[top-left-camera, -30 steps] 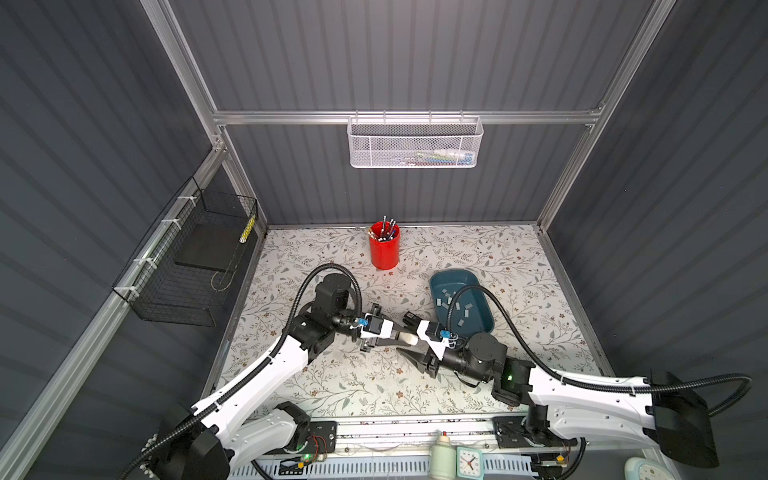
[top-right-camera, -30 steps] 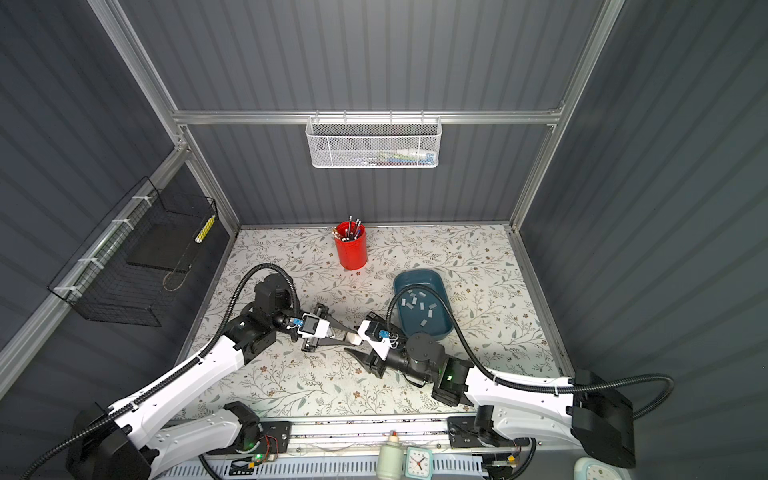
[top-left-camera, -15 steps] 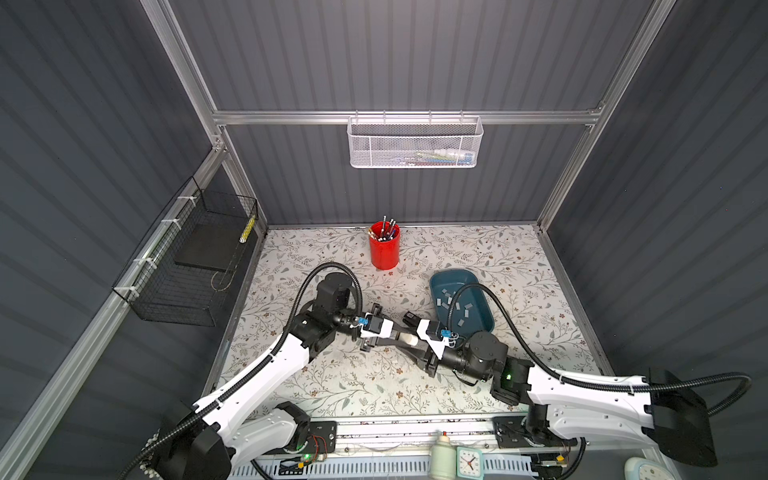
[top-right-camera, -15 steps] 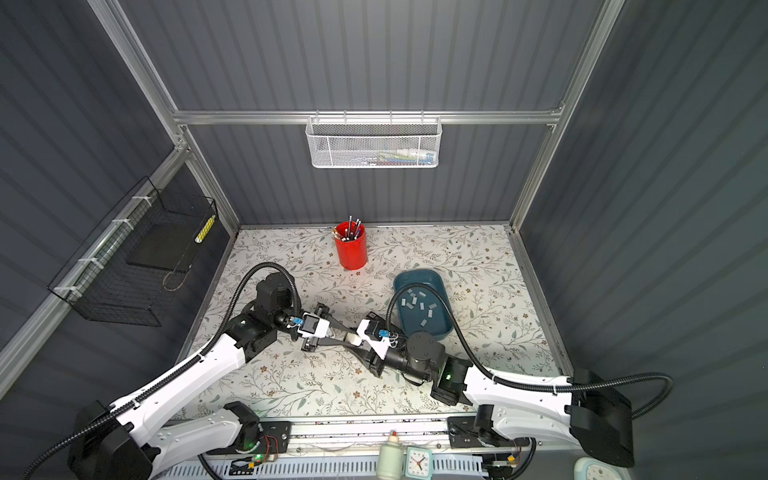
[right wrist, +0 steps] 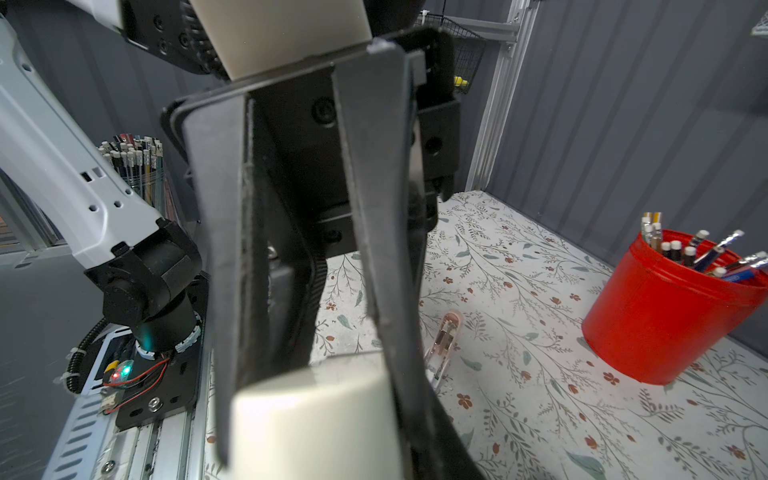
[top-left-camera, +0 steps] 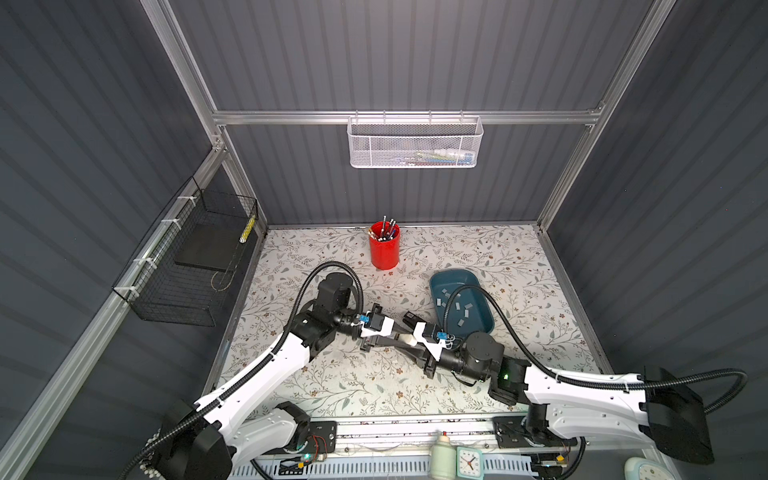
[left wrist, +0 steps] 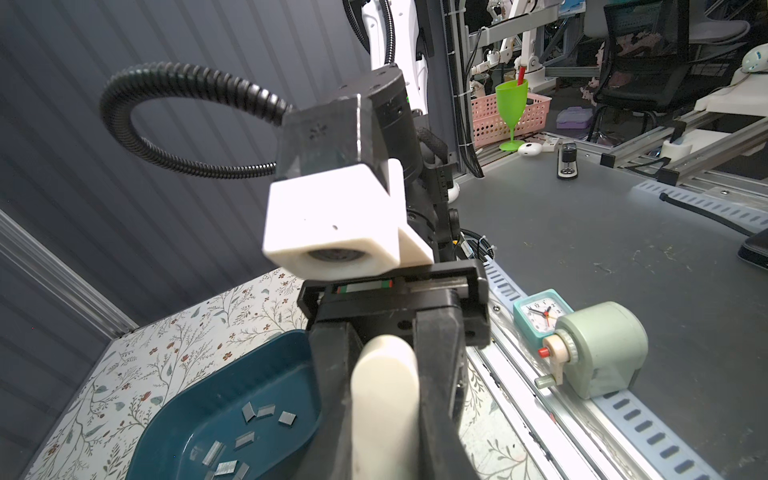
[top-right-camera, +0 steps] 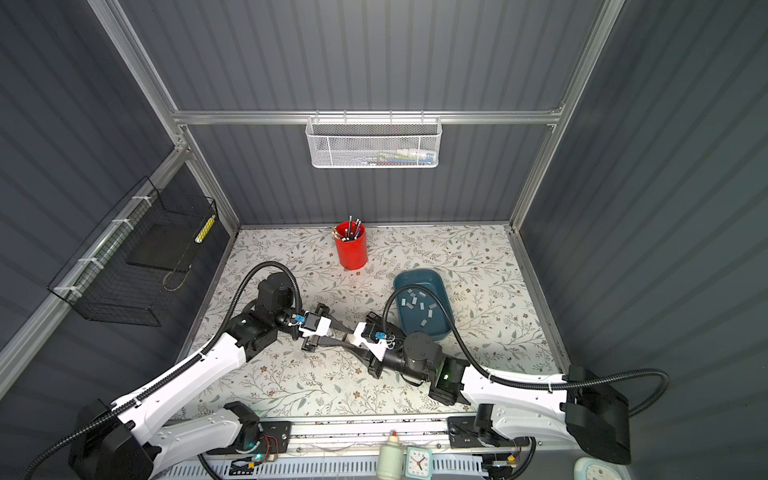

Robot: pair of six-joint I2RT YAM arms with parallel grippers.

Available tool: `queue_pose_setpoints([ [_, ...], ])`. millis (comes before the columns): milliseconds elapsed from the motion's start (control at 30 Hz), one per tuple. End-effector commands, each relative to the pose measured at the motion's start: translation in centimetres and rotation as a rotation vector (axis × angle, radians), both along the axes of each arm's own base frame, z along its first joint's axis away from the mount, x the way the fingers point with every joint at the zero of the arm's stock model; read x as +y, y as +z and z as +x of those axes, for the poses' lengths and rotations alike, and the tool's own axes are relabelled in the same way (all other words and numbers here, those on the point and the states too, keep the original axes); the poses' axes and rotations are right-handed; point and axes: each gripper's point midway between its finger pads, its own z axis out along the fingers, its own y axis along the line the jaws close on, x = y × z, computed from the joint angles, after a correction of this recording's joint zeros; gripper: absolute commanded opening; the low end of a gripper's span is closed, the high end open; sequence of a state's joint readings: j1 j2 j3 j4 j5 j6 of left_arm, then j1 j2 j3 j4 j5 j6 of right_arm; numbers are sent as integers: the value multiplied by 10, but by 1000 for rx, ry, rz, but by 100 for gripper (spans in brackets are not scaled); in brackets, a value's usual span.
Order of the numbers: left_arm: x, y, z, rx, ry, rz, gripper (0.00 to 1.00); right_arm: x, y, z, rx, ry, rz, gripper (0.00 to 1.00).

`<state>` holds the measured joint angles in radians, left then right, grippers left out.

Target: Load the staples into the stapler

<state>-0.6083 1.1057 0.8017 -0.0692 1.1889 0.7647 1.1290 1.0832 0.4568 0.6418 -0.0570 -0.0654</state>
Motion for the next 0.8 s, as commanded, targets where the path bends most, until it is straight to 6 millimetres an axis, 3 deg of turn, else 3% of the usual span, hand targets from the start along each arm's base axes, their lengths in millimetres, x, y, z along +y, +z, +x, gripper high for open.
queue_pose_setpoints([
  [0,-3,12,5,-77,32,-39,40,-8,25,4,28,-43,103,24],
  [100,-5,15,26,-75,178,-40,59,-14,17,11,57,-99,98,22],
  [300,16,38,83,-108,624,-149,76,-33,-11,31,189,-262,90,18],
  [400,49,54,118,-130,926,-259,87,-38,-22,41,284,-345,67,18],
  [500,104,64,159,-147,1326,-320,94,-40,-35,51,401,-441,20,16],
  [567,143,62,177,-159,1566,-315,98,-42,-43,59,462,-518,-18,15],
  [600,160,59,183,-167,1674,-306,100,-40,-57,64,491,-567,-70,16],
  [667,176,55,188,-175,1771,-273,100,-37,-69,72,522,-630,-150,16],
  [767,178,52,191,-169,1786,-254,100,-20,-83,80,553,-665,-278,14],
])
